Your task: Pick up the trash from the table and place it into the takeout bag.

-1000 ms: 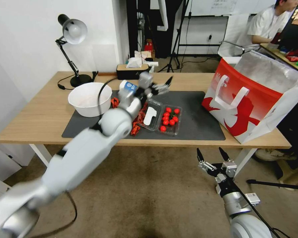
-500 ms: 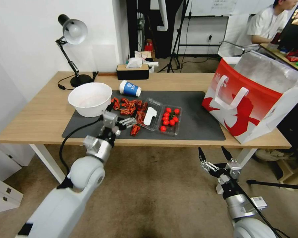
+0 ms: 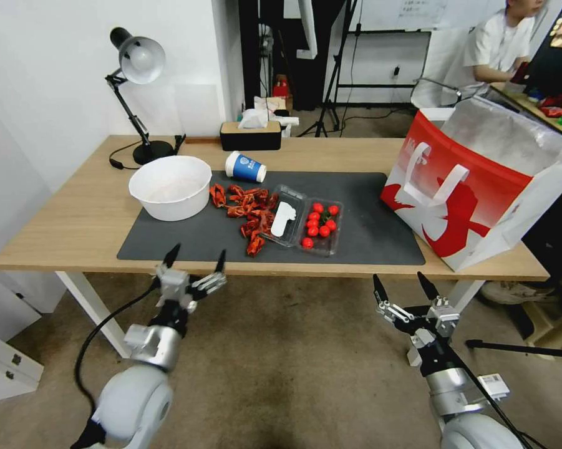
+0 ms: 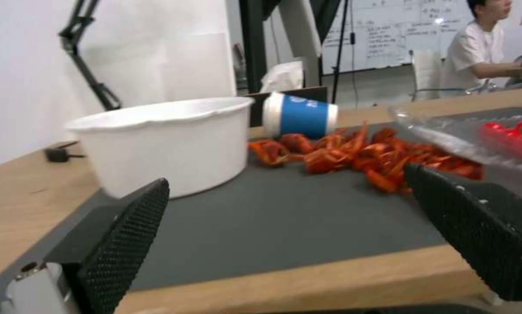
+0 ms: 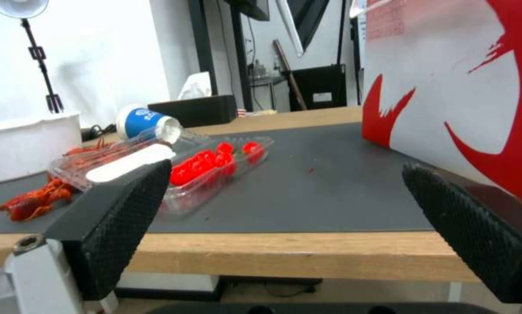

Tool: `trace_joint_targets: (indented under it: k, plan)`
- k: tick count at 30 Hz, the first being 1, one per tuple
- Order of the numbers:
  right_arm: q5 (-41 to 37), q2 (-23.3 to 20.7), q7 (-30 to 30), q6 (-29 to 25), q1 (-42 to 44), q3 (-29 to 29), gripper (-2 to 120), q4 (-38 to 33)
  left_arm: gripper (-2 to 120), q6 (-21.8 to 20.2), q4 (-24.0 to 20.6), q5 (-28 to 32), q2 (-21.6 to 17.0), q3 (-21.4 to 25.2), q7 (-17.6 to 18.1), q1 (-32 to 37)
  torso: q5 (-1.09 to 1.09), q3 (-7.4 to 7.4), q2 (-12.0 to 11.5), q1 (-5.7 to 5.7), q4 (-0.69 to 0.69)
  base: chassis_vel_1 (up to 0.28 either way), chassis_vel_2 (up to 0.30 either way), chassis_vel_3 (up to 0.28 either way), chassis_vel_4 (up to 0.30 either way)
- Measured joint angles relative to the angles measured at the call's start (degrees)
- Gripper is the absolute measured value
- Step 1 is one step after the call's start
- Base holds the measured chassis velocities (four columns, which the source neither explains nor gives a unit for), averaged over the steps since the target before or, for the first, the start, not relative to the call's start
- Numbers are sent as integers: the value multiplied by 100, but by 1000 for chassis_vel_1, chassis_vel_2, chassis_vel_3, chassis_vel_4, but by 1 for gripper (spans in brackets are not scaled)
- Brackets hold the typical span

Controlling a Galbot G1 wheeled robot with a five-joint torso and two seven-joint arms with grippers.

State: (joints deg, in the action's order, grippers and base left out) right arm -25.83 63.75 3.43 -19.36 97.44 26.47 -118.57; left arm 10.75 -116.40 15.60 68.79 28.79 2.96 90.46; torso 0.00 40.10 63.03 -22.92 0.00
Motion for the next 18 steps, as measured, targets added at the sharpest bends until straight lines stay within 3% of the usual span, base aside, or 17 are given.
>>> trace_joint_targets:
  k: [8, 18]
  plan:
    - [2, -7, 16, 12, -20, -19, 100, 55, 100, 454, 192, 67, 231, 291, -128, 359, -1, 0, 0, 0, 0, 0, 0, 0, 0]
    - [0, 1, 15, 11, -29, -20, 100, 140, 100, 597, 258, 60, 318, 297, -156, 400, 0, 0, 0, 0, 0, 0, 0, 0, 0]
